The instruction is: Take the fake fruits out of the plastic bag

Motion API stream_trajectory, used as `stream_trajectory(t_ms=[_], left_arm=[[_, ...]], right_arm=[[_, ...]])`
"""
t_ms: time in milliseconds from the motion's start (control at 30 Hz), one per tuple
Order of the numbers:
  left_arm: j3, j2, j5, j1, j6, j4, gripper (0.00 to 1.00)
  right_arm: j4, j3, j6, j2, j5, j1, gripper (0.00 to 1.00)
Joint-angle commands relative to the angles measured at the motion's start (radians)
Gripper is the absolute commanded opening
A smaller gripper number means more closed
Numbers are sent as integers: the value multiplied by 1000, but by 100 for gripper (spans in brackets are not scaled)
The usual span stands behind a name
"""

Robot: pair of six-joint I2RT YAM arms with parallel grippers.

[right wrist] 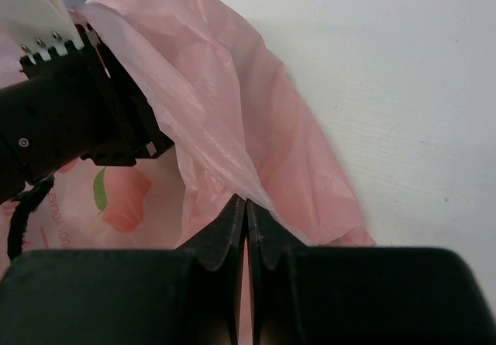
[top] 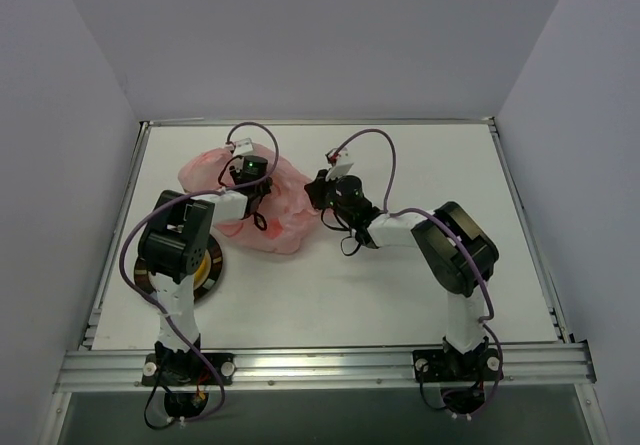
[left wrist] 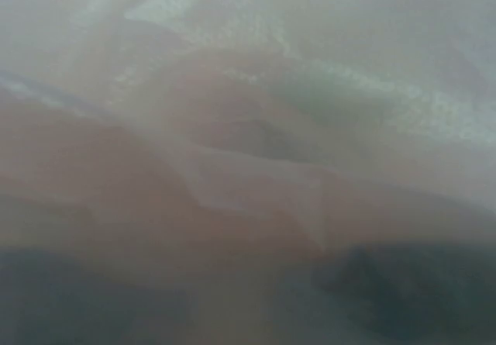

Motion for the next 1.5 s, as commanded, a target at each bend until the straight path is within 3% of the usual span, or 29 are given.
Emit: stream_trajectory(t_ms=[0,167,233,433,700,900,933,967,1033,1067,1167,1367,1433,1467], left_arm=[[38,-18,-51,13,48,101,31],[11,-36,-32,15,66,140,7],[-14,-73,-5,13,63,166,2],[-144,-221,93,8,11,210,2],[-233,-335,118,-5,-30,198,2],[-114,-233,72,-5,-6,97,3],[-88,-214,74,-4,-3,88,5],[-42,-179,71,-4,2,81,19],[-3,-148,32,-5,8,75,35],[33,-115,22,-4,8,75,55],[118,-39,-3,4,16,60,78],[274,138,3,27,25,-27,81],[362,182,-6,34,4,-85,75],[368,202,9,39,3,-83,66]], right_arm=[[30,24,9,17,-11,-7,0],[30,12,9,10,-4,-7,0],[28,13,9,8,-2,-7,0],[34,27,20,27,-7,-7,0],[36,35,29,17,10,-9,0],[56,26,42,16,-7,-9,0],[54,27,42,17,-13,-9,0],[54,27,42,19,-19,-9,0],[44,38,36,22,-25,-11,0],[38,43,34,23,-34,-9,0],[33,52,29,37,-54,-11,0],[39,61,37,71,-79,-11,0],[47,63,52,83,-102,-11,0],[57,63,58,86,-106,-9,0]])
